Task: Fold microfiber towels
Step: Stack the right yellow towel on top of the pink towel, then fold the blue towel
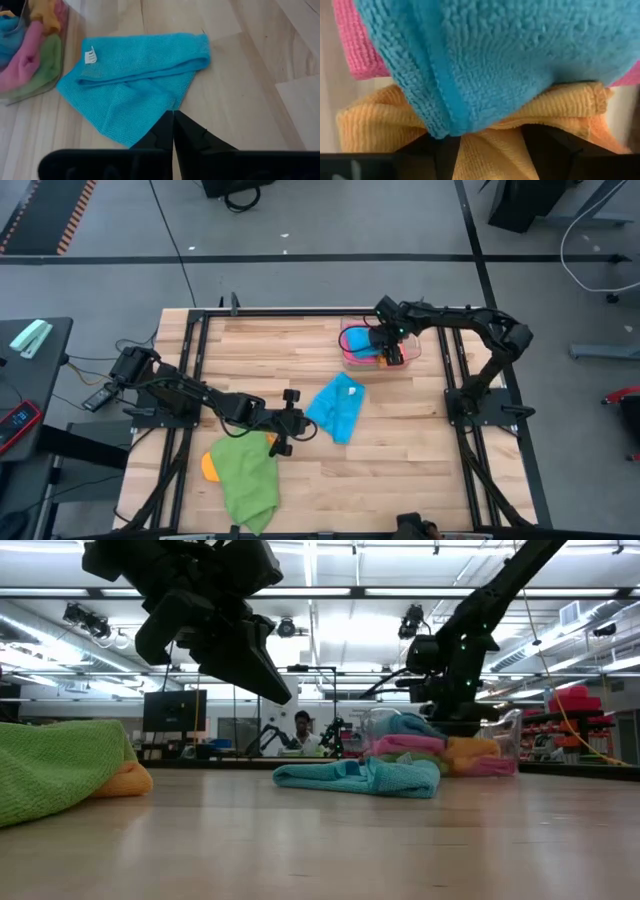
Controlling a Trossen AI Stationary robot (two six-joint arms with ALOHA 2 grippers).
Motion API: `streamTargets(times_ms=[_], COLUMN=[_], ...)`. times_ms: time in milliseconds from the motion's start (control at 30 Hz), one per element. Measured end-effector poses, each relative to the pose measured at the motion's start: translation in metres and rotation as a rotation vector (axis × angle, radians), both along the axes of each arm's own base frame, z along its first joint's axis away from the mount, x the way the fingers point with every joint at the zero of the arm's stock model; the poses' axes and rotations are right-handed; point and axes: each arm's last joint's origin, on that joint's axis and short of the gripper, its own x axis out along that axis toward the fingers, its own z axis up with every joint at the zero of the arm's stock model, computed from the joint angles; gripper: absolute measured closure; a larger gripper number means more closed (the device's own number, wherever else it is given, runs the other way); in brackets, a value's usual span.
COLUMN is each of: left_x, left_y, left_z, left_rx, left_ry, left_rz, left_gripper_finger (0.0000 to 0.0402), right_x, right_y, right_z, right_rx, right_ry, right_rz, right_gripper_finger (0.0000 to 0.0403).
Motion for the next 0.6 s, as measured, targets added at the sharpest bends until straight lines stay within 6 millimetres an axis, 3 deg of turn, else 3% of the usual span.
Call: streamTargets(times_ms=[167, 400, 600], left_x=[0.001, 0.006, 0.007], left_y=[0.000, -0.003, -0.003], left_z=[0.002, 0.014, 0.016], left_rx=[-0.009, -0.019, -0.037], left_ry=[-0.003, -0.001, 0.013], left_rz=[0.008, 0.015, 0.036], left_gripper_finger=[0.0381, 0.0392, 0.0374], right_x=[0.000, 0.009, 0.010], right_y=[0.001, -0.004, -0.009], right_z=[0.002, 0.035, 0.060], right_rx=[-0.004, 0.003, 0.004], right_ry=[0.013, 0.012, 0.036], right_rz=[-0.011, -0.055, -0.098], right_gripper_finger=[0.0159, 0.0152, 0.0154])
